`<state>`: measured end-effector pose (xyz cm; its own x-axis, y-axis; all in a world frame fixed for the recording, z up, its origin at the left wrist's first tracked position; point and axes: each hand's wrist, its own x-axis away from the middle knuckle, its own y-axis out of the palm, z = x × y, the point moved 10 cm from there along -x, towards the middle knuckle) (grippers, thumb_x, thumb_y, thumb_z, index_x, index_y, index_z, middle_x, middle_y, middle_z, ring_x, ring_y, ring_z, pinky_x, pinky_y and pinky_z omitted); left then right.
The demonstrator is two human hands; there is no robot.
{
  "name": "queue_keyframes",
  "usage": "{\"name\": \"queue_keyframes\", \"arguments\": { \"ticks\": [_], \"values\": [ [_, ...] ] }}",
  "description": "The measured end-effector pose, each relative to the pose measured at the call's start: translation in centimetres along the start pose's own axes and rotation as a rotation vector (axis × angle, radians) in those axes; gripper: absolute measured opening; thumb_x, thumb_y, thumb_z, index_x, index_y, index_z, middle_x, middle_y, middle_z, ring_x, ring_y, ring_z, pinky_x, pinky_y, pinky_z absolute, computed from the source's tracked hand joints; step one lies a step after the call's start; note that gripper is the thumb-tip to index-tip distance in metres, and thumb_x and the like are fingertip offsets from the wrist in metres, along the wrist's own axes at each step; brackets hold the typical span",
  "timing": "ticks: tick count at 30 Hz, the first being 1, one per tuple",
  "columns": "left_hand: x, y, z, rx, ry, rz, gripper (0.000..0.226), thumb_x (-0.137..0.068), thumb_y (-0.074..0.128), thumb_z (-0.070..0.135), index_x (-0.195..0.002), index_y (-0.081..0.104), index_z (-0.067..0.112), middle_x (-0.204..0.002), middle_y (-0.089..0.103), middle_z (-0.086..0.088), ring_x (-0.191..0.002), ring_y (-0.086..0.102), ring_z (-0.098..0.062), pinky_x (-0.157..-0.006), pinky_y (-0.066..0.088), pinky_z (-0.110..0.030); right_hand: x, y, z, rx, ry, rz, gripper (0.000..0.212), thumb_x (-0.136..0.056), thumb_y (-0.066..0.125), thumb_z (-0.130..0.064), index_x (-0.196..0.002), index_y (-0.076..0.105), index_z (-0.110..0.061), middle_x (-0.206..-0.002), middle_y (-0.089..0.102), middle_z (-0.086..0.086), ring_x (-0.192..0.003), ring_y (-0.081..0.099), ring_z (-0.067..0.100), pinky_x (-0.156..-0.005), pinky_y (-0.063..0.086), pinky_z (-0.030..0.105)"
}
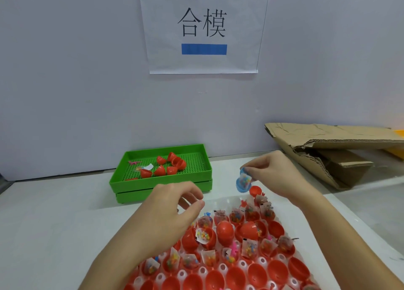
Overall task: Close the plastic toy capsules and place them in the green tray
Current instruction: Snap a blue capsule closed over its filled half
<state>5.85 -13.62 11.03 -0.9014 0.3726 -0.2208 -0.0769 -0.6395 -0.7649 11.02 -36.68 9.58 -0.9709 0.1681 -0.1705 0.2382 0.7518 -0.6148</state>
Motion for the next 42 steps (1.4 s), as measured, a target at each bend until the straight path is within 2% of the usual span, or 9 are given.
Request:
{"name": "queue_keyframes", "arguments": {
  "ticks": [4, 9, 15, 22, 25, 27, 32, 36, 42],
  "values": [
    [0.2, 0.1, 1.9, 0.186, 0.014, 0.048, 0.02, -0.085, 0.071, 0.037, -0.103, 0.064, 0.035, -0.093, 0.068, 0.016, -0.087, 0.064, 0.005, -0.078, 0.053, -0.017, 1.0, -1.6, -2.7, -0.118, 0.008, -0.007, 0.016, -0.092, 0.068, -0.019, -0.084, 0.08, -0.024, -0.063, 0.073, -0.009, -0.054, 0.066, -0.003, -0.056, 0.05, 0.019],
    [0.4, 0.1, 3.1, 0.386, -0.001, 0.146, 0.054, -0.073, 0.083, 0.038, -0.12, 0.055, 0.037, -0.103, 0.068, 0.015, -0.092, 0.067, 0.003, -0.083, 0.057, -0.022, 3.1, -1.4, -6.9, -0.206, -0.042, -0.065, 0.025, -0.09, 0.068, -0.023, -0.067, 0.074, -0.031, -0.064, 0.074, -0.008, -0.061, 0.07, 0.0, -0.06, 0.057, 0.02],
    [0.4, -1.6, 3.5, 0.476, 0.055, 0.308, 0.036, -0.074, 0.084, 0.029, -0.102, 0.063, 0.035, -0.091, 0.072, 0.02, -0.081, 0.07, 0.001, -0.068, 0.054, -0.012, 4.7, 0.6, -9.1, -0.193, -0.065, -0.128, 0.02, -0.09, 0.068, -0.022, -0.073, 0.078, -0.026, -0.062, 0.073, -0.008, -0.057, 0.066, -0.002, -0.065, 0.056, 0.023],
    [0.4, -2.1, 2.9, 0.496, 0.049, 0.345, 0.014, -0.081, 0.078, 0.023, -0.092, 0.069, 0.027, -0.084, 0.074, 0.016, -0.075, 0.072, -0.003, -0.07, 0.058, -0.016, 3.8, 0.7, -8.2, -0.232, -0.084, -0.089, 0.017, -0.095, 0.06, -0.031, -0.091, 0.076, -0.027, -0.073, 0.075, -0.012, -0.063, 0.071, 0.003, -0.069, 0.055, 0.026],
    [0.3, -2.4, 2.2, 0.489, 0.022, 0.352, 0.013, -0.081, 0.078, 0.023, -0.09, 0.07, 0.029, -0.083, 0.073, 0.019, -0.073, 0.071, -0.002, -0.07, 0.057, -0.015, 2.3, -0.2, -6.1, -0.012, -0.122, -0.07, 0.012, -0.092, 0.065, -0.03, -0.089, 0.076, -0.027, -0.072, 0.073, -0.008, -0.062, 0.068, 0.001, -0.062, 0.051, 0.018],
    [0.3, -2.4, 1.9, 0.481, 0.016, 0.348, 0.013, -0.081, 0.078, 0.024, -0.089, 0.069, 0.029, -0.082, 0.073, 0.019, -0.073, 0.071, -0.001, -0.069, 0.057, -0.015, 1.1, 0.9, -4.4, 0.263, -0.135, -0.175, 0.01, -0.089, 0.07, -0.028, -0.084, 0.078, -0.026, -0.072, 0.073, -0.011, -0.062, 0.065, -0.003, -0.057, 0.046, 0.011],
    [0.4, -2.6, 2.1, 0.448, 0.022, 0.352, 0.014, -0.082, 0.078, 0.026, -0.089, 0.068, 0.032, -0.084, 0.071, 0.022, -0.075, 0.07, 0.0, -0.068, 0.054, -0.011, -0.7, 5.2, -0.1, 0.687, -0.07, -0.466, 0.013, -0.084, 0.077, -0.03, -0.085, 0.079, -0.018, -0.077, 0.074, -0.006, -0.07, 0.07, 0.011, -0.06, 0.053, 0.022],
    [0.4, -2.9, 1.8, 0.448, 0.015, 0.366, 0.014, -0.081, 0.079, 0.026, -0.09, 0.069, 0.031, -0.081, 0.071, 0.022, -0.075, 0.069, 0.002, -0.066, 0.054, -0.01, -1.2, 7.0, 0.5, 0.803, -0.071, -0.528, 0.027, -0.082, 0.078, -0.038, -0.091, 0.078, -0.012, -0.082, 0.075, -0.001, -0.074, 0.069, 0.016, -0.061, 0.055, 0.024],
    [0.4, -3.4, 1.7, 0.443, 0.024, 0.383, 0.013, -0.081, 0.078, 0.028, -0.089, 0.069, 0.031, -0.082, 0.072, 0.021, -0.076, 0.069, 0.002, -0.067, 0.055, -0.011, -1.0, 7.7, 0.2, 0.878, -0.083, -0.578, 0.04, -0.082, 0.076, -0.041, -0.055, 0.06, -0.017, -0.05, 0.055, -0.009, -0.05, 0.053, 0.011, -0.045, 0.039, 0.02]
  ]
}}
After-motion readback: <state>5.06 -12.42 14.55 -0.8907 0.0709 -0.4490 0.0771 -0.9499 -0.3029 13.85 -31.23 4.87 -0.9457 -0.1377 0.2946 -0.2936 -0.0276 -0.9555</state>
